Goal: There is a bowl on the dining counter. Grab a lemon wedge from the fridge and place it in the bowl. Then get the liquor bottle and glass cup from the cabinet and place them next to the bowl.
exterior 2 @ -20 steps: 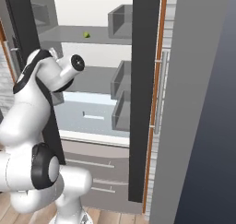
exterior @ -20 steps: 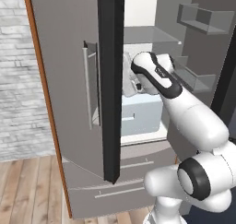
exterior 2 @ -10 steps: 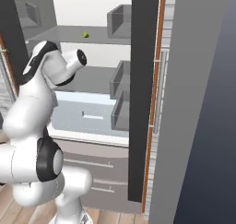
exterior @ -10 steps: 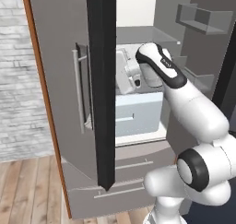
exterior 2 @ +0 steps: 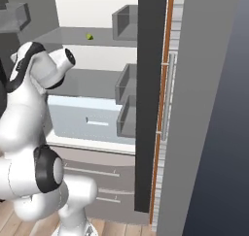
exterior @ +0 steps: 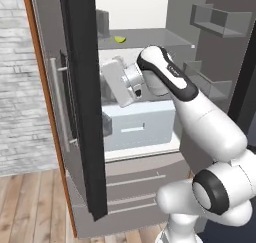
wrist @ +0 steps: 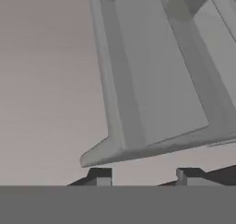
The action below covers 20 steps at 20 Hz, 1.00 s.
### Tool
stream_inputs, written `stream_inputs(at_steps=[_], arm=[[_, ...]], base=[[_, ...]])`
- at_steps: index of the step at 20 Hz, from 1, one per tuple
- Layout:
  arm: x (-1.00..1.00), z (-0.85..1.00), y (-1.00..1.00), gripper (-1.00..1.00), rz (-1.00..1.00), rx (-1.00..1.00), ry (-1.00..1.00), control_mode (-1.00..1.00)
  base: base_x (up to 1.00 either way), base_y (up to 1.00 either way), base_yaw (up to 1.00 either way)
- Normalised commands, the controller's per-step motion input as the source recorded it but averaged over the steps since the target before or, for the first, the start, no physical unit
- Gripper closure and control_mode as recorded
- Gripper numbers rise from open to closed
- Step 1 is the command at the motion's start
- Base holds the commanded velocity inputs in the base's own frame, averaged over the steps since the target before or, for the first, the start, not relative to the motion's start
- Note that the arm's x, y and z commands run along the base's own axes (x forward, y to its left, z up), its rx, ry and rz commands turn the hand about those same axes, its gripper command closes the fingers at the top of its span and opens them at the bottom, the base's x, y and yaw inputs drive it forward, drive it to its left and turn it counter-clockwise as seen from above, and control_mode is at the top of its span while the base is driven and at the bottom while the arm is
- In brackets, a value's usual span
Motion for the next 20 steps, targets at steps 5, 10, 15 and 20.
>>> stream_inputs(at_steps=[5,10,15,20], arm=[[-0.47,-0.19,1.00,-1.00,0.08,-0.04,-0.11,-1.00],[-0.39,-0.17,1.00,-1.00,0.04,-0.04,-0.09,-1.00],[-0.18,-0.14,0.62,-1.00,0.01,-0.07,-0.03,-1.00],[-0.23,-0.06,-0.14,-1.00,-0.02,-0.14,-0.06,-1.00]], base=[[0.00,0.00,0.00],[0.00,0.00,0.00],[0.00,0.00,0.00],[0.00,0.00,0.00]])
